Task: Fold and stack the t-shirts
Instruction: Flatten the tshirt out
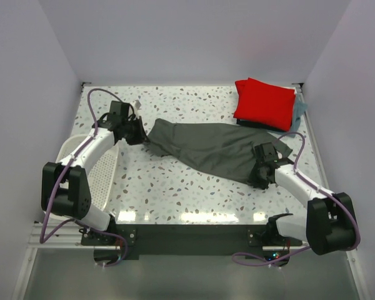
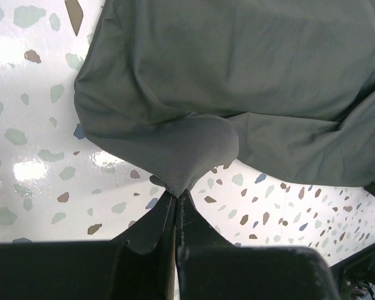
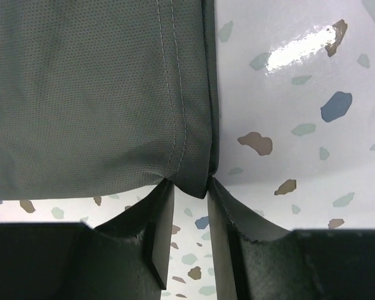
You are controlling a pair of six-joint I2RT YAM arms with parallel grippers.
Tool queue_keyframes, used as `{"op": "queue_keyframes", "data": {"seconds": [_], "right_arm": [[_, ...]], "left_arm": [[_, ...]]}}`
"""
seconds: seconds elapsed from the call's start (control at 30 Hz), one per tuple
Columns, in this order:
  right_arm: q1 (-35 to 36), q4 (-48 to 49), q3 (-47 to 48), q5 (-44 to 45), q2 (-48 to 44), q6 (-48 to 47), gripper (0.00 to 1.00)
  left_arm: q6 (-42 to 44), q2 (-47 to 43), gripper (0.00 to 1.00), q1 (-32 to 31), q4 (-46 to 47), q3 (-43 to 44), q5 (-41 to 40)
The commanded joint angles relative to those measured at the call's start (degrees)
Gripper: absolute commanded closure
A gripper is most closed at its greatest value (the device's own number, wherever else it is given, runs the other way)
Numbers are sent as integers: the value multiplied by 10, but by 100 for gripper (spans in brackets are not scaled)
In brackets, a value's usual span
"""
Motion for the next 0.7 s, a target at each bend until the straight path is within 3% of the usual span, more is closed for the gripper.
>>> {"op": "queue_keyframes", "data": {"seconds": [0.0, 0.17, 0.3, 0.33, 0.5, 0.67], "right_arm": [[3, 23, -3, 7, 13, -4, 69], [3, 28, -2, 8, 18, -14, 75], [3, 25, 6, 6, 18, -20, 91], [3, 21, 12, 6, 17, -21, 99], [3, -16, 45, -4, -7, -30, 100], [3, -94, 134, -1, -43, -49, 100]], "left_arm": [[16, -19, 100, 5, 4, -10, 3], [18, -19, 100, 5, 4, -13, 3], [18, -19, 100, 5, 3, -12, 2], [18, -19, 100, 5, 2, -11, 2], [12, -19, 100, 5, -3, 7, 2], [-6, -11, 100, 7, -7, 73, 8]]}}
